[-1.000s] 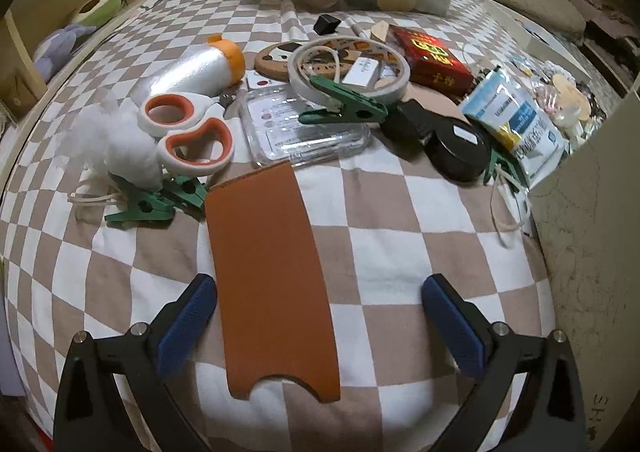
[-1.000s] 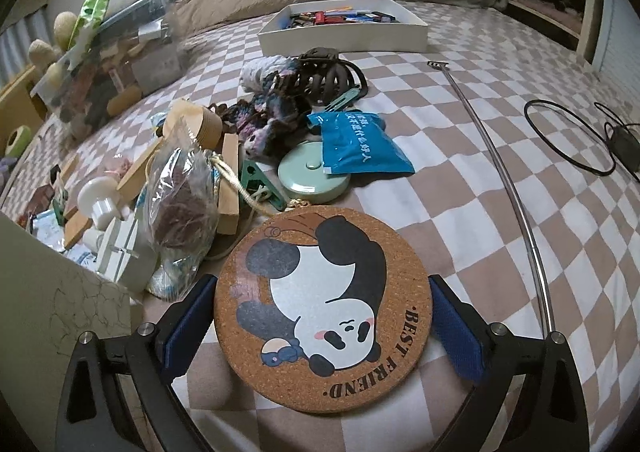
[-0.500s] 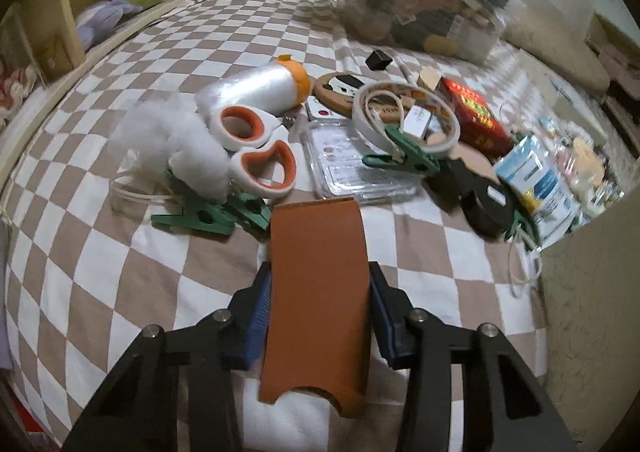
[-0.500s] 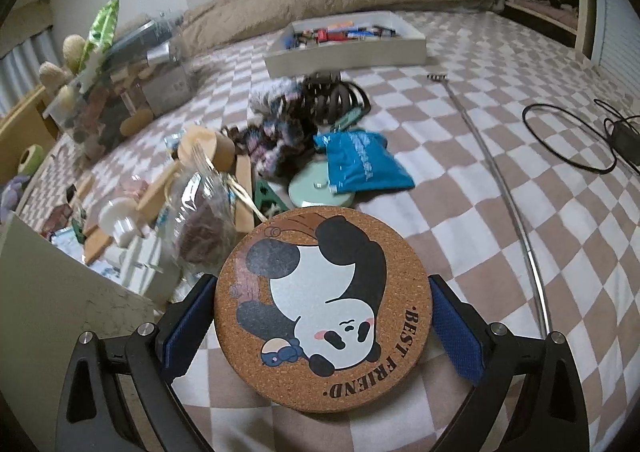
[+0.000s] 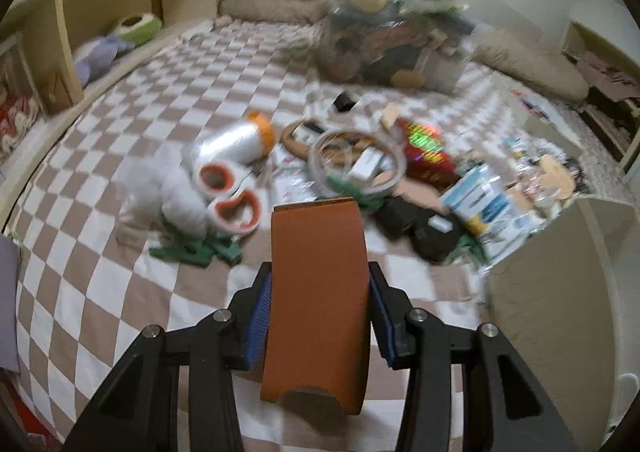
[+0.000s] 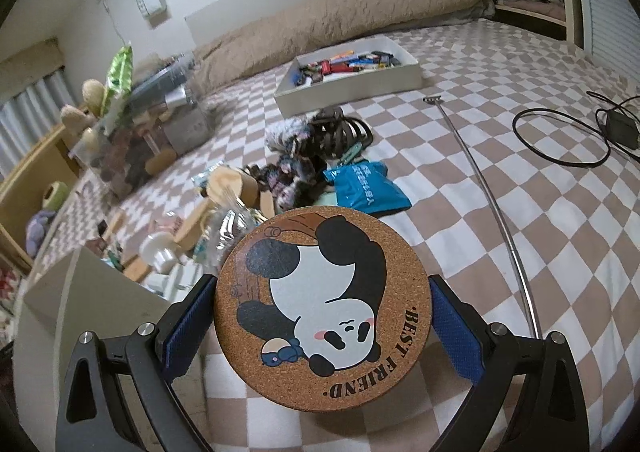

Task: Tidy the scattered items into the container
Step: 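Lift the coaster with right gripper while left gripper lifts the leather strip toward the box, then lower the leather strip into the white box and open left gripper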

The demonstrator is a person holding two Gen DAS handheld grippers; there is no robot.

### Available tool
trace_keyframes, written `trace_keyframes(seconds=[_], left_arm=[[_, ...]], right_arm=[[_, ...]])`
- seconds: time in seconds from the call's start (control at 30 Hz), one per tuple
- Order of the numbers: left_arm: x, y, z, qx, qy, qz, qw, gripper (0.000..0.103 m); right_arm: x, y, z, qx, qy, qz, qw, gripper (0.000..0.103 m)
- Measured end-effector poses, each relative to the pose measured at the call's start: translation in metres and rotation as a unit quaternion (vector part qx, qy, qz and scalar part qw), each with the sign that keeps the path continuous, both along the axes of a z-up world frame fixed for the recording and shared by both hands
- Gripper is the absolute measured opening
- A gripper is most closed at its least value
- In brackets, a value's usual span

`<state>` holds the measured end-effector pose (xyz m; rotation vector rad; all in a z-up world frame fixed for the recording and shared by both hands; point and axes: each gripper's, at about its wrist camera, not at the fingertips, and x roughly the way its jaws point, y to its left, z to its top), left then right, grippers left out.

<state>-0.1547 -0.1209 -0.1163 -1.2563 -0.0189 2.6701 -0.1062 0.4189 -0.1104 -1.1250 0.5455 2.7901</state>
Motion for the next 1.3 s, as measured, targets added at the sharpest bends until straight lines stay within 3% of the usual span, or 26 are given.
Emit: trace_keyframes(seconds=[0.2, 0.4, 0.87, 1.07, 1.3], left_arm=[[0.020, 0.027, 0.029, 0.007, 0.039, -0.047, 0.9981, 0.044], [0.042, 0.049, 0.059, 0.020, 0.074, -0.083, 0.9936, 0.044], [0.074, 0.087, 0.100, 0.026, 0.133, -0.143, 0.9805, 0.044], [0.082, 0.111, 0.103, 0.025, 0.136, -0.179, 0.9742, 0.044], [0.083, 0.146, 0.092, 0.019, 0.111, -0.234, 0.9658, 0.044]], right_arm=[[0.018, 0.004, 0.010, -0.042, 0.024, 0.000, 0.999, 0.100], [0.034, 0.000, 0.029, -0.051, 0.052, 0.006, 0.997, 0.100], [0.061, -0.039, 0.092, -0.013, 0.100, 0.074, 0.992, 0.100], [0.070, -0.055, 0.105, -0.019, 0.109, 0.113, 0.987, 0.100], [0.081, -0.084, 0.109, -0.022, 0.101, 0.170, 0.980, 0.100]])
